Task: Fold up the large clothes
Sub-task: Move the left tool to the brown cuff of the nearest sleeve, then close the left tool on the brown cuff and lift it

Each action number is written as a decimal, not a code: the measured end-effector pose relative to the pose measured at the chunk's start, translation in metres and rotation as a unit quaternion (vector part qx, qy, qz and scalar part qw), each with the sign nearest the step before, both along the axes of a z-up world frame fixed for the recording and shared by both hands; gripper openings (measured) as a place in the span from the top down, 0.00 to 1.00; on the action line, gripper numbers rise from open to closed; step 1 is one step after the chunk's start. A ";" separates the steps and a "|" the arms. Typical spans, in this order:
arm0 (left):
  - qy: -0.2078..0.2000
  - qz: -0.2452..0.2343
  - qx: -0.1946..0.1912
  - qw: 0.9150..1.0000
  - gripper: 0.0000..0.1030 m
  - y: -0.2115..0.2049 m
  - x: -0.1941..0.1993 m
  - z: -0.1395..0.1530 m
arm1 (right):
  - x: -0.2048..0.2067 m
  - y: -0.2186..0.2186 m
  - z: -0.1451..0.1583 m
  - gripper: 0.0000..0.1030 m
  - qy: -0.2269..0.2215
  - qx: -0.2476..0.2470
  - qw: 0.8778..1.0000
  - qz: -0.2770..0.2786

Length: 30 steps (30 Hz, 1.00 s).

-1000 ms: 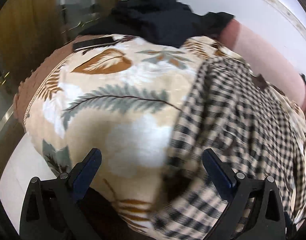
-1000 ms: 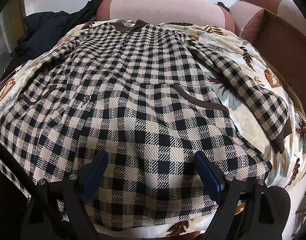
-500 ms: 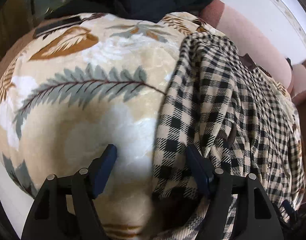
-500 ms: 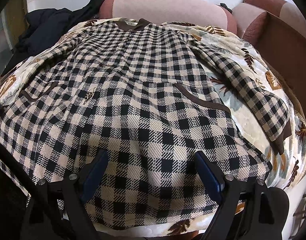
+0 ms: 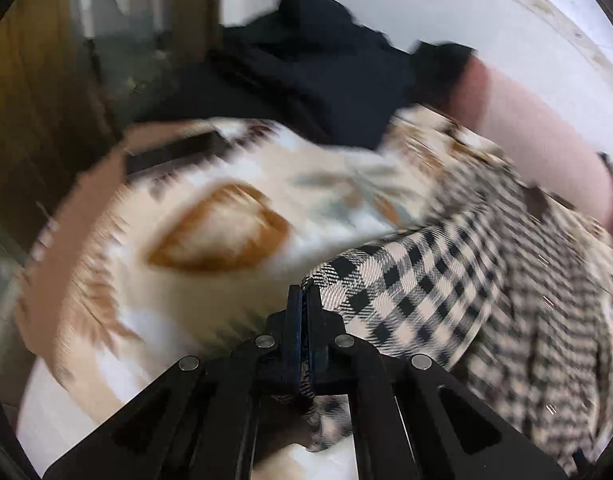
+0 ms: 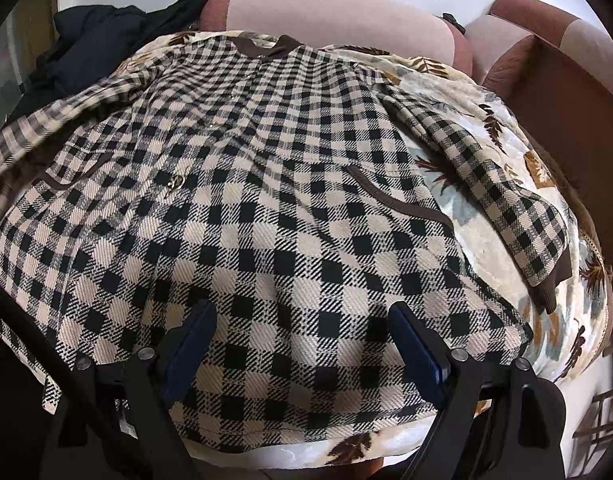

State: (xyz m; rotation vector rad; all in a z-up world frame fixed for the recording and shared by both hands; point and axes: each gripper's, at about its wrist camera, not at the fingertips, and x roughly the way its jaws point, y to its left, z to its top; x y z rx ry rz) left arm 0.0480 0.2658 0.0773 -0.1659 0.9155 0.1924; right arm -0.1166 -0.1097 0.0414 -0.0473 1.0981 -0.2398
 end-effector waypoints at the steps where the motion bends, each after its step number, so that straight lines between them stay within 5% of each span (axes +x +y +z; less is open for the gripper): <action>1: -0.002 0.011 0.013 1.000 0.98 0.010 0.008 0.003 | 0.001 0.002 -0.001 0.12 0.002 -0.003 1.000 0.003; 4: -0.001 0.047 0.050 0.998 0.98 0.036 0.031 0.002 | 0.002 0.007 -0.002 0.12 0.005 -0.009 1.000 0.010; 9: 0.028 0.118 0.035 0.992 0.95 0.082 0.054 -0.015 | 0.005 0.010 -0.005 0.12 0.013 -0.020 1.000 0.014; 12: 0.018 0.144 -0.013 0.989 0.91 0.108 0.046 -0.016 | 0.007 0.011 -0.007 0.12 0.018 -0.023 0.999 0.015; 16: 0.004 0.160 -0.048 0.986 0.48 0.131 0.019 -0.019 | 0.010 0.009 -0.008 0.12 0.016 -0.017 1.000 0.014; 19: -0.007 0.164 -0.063 0.984 0.45 0.142 -0.002 -0.023 | 0.011 0.009 -0.011 0.12 0.016 -0.014 1.000 0.013; 26: -0.032 0.143 -0.205 0.968 0.32 0.150 -0.042 -0.046 | 0.011 0.010 -0.011 0.12 0.013 -0.016 1.000 0.015; 30: -0.024 0.117 -0.251 0.961 0.28 0.129 -0.044 -0.066 | 0.011 0.010 -0.011 0.12 0.014 -0.017 1.000 0.015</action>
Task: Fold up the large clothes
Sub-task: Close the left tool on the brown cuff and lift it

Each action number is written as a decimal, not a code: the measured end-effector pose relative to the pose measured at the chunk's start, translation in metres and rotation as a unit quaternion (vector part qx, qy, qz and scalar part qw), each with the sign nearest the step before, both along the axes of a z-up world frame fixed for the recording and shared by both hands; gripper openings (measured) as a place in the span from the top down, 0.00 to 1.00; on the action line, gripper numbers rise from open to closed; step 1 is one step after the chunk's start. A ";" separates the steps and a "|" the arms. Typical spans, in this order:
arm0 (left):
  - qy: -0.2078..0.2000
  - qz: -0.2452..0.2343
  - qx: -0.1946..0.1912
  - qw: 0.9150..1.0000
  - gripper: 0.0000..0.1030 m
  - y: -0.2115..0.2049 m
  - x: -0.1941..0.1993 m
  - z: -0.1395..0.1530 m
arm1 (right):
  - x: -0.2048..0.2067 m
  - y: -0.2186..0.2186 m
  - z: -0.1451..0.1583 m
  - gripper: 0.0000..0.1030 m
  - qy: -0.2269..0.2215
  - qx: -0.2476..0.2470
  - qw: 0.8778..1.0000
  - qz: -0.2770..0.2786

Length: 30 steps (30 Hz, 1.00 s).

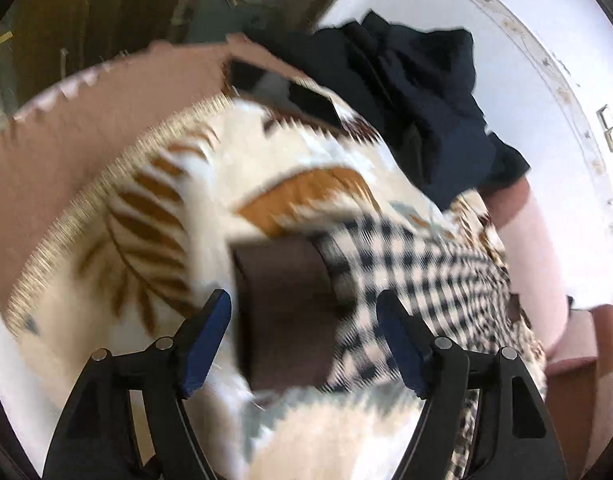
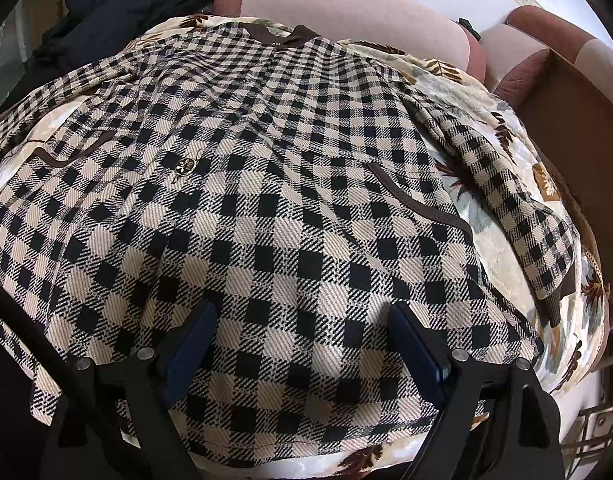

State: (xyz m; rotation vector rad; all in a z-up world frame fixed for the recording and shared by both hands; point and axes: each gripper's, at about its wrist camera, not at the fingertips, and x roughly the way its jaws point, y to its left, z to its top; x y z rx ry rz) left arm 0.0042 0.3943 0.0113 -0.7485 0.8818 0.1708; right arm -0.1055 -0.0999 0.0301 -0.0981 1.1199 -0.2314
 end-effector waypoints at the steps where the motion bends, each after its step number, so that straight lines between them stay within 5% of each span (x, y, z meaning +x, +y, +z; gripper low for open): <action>1: 0.007 -0.012 0.004 1.000 0.28 -0.008 0.003 -0.004 | 0.000 0.000 0.000 0.12 0.001 -0.002 1.000 0.001; 3: 0.023 -0.033 0.043 0.998 0.54 -0.024 0.010 -0.003 | 0.000 0.001 0.000 0.12 0.002 -0.006 1.000 0.002; 4: 0.036 -0.046 0.073 0.996 0.93 -0.031 0.016 -0.002 | 0.000 0.003 0.001 0.12 0.002 -0.008 1.000 0.002; 12: 0.031 -0.011 0.126 0.992 0.93 0.012 0.064 0.039 | 0.001 0.005 0.002 0.12 0.008 -0.027 1.000 0.005; 17: 0.047 0.009 0.133 0.990 0.93 0.027 0.092 0.033 | 0.006 0.009 0.003 0.12 0.008 -0.028 1.000 0.012; 24: 0.034 0.021 0.146 0.988 0.90 0.015 0.078 0.045 | 0.004 0.010 0.007 0.12 0.000 -0.013 1.000 0.026; 28: -0.003 0.082 0.109 0.991 0.50 0.024 0.049 0.067 | 0.003 0.012 0.022 0.12 -0.029 -0.003 0.999 0.042; 30: -0.031 0.127 0.072 0.989 0.40 0.029 0.025 0.072 | 0.006 0.018 0.028 0.12 -0.044 -0.005 0.997 0.063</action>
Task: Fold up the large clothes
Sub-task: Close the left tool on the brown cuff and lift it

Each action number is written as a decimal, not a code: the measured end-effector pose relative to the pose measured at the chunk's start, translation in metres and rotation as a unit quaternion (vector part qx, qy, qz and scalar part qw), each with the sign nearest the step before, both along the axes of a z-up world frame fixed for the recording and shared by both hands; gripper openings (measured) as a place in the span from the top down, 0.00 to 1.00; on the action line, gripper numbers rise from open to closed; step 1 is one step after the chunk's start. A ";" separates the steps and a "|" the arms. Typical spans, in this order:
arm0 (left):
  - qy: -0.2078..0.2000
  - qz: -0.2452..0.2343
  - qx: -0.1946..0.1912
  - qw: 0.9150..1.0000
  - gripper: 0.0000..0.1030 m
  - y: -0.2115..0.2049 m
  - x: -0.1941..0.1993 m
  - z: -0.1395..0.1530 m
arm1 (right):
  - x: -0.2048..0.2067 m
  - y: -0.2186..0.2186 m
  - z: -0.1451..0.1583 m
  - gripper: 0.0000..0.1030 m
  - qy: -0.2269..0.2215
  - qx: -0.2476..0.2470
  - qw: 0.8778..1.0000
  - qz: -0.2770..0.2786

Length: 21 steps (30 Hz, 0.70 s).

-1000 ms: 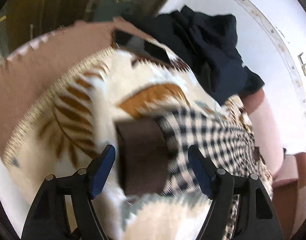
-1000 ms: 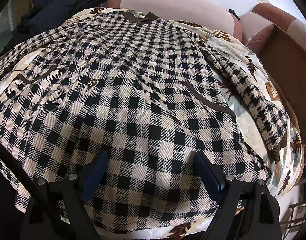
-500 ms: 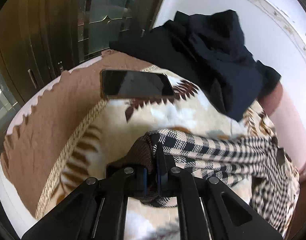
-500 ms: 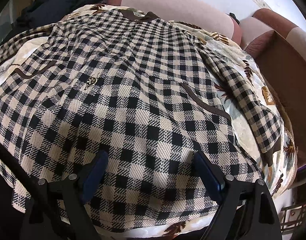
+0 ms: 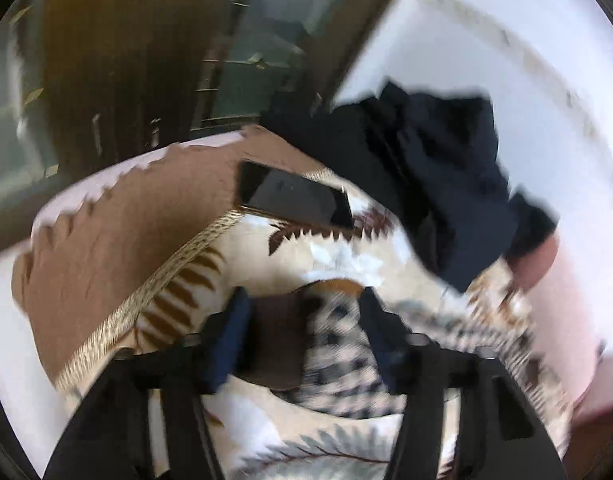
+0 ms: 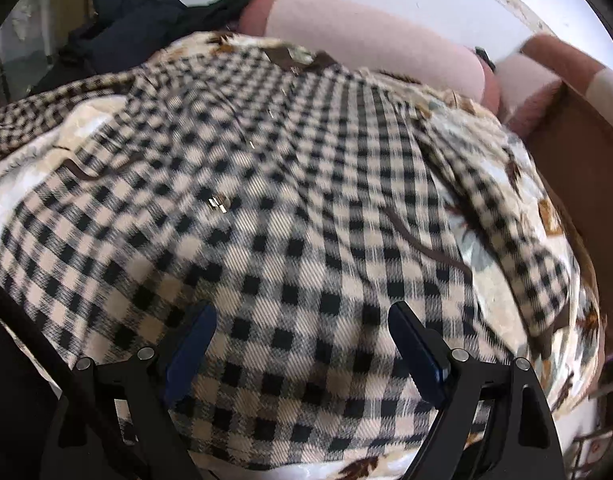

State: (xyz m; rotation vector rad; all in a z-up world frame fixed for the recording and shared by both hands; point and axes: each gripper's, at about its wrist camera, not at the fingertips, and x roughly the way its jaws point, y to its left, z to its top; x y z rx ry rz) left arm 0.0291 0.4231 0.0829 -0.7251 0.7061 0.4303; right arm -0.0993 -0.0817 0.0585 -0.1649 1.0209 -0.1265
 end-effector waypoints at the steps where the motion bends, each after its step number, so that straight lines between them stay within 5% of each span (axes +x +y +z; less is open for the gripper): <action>1: -0.010 0.020 -0.017 1.000 0.39 0.001 -0.009 -0.001 | 0.003 0.004 0.002 0.12 -0.004 0.002 1.000 0.011; 6: -0.023 0.056 -0.053 0.997 0.38 -0.006 -0.021 -0.024 | 0.033 0.043 0.014 0.12 -0.020 0.004 0.997 0.069; 10: 0.014 0.042 -0.055 0.998 0.38 -0.011 -0.005 -0.051 | 0.066 0.085 0.017 0.12 -0.012 0.013 0.994 0.111; 14: 0.026 0.029 -0.104 0.994 0.38 0.000 -0.007 -0.072 | 0.094 0.139 0.018 0.12 -0.010 0.015 0.986 0.165; 18: 0.004 0.017 -0.144 0.989 0.38 0.021 -0.021 -0.079 | 0.121 0.217 0.015 0.12 -0.029 0.011 0.969 0.246; 21: 0.011 0.039 -0.114 0.993 0.38 0.034 -0.035 -0.076 | 0.135 0.285 0.009 0.12 -0.039 0.002 0.945 0.325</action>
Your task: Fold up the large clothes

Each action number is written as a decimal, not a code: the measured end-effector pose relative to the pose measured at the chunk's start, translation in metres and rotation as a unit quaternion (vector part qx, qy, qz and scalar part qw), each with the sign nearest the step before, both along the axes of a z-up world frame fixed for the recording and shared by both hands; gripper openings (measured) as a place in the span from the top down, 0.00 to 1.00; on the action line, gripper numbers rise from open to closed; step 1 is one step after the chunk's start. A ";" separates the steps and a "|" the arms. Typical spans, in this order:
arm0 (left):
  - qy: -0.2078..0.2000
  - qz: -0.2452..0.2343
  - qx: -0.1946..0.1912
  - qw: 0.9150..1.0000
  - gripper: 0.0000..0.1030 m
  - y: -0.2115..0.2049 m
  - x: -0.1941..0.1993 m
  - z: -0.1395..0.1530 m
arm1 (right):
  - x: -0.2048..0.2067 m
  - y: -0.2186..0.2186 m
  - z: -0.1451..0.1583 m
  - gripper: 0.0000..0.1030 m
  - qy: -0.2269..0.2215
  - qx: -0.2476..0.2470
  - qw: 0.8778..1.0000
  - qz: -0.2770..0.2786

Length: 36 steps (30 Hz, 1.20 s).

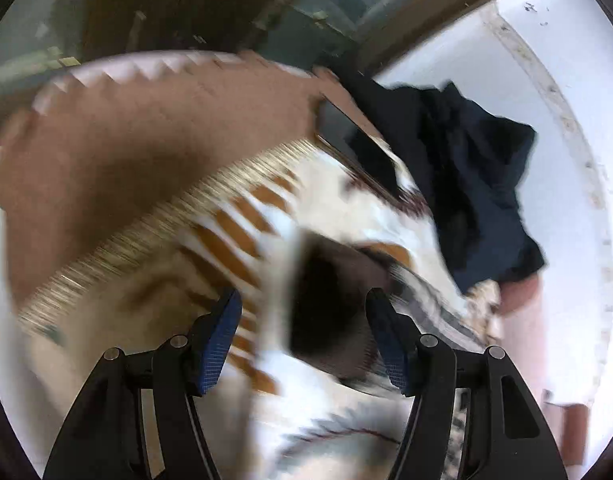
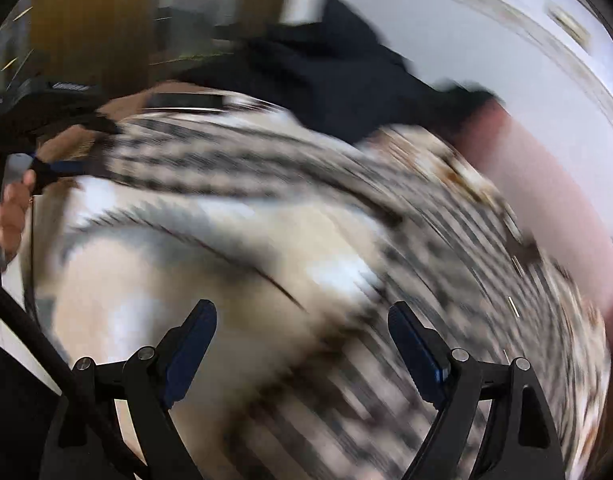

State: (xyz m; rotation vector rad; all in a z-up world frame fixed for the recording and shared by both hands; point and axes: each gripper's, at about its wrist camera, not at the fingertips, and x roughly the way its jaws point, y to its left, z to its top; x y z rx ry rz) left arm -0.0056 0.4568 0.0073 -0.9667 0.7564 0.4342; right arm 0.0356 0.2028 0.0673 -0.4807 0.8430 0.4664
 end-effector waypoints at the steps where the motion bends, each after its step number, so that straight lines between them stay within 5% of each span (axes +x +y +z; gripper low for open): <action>1: 0.001 0.011 0.006 1.000 0.38 0.006 -0.005 0.000 | 0.004 0.027 -0.003 0.12 -0.002 -0.002 0.999 0.033; 7: -0.013 0.039 -0.039 0.998 0.38 0.030 -0.012 -0.013 | 0.016 0.119 -0.022 0.12 -0.036 -0.038 0.992 0.114; 15: -0.004 0.068 -0.013 0.998 0.38 0.040 -0.013 -0.005 | 0.040 0.171 -0.037 0.16 -0.038 -0.051 0.988 0.139; 16: -0.006 0.072 -0.017 0.997 0.38 0.041 -0.014 -0.006 | 0.042 0.174 -0.039 0.21 -0.027 -0.047 0.988 0.143; 18: -0.006 0.075 -0.021 0.997 0.38 0.042 -0.015 -0.007 | 0.052 0.176 -0.045 0.67 0.021 -0.031 0.989 0.144; 20: -0.001 0.074 -0.013 0.997 0.38 0.040 -0.013 -0.005 | 0.065 0.170 -0.042 0.88 0.062 0.001 0.990 0.123; 27: -0.014 0.030 0.004 0.999 0.38 -0.005 0.016 0.012 | 0.126 0.074 0.012 0.91 0.084 0.129 0.988 -0.017; 31: -0.036 -0.035 0.020 0.999 0.38 -0.054 0.044 0.027 | 0.153 -0.001 0.040 0.91 0.061 0.155 0.982 -0.092; 36: -0.064 -0.146 0.049 0.986 0.37 -0.129 0.080 0.046 | 0.172 -0.111 0.052 0.91 0.047 0.178 0.965 -0.185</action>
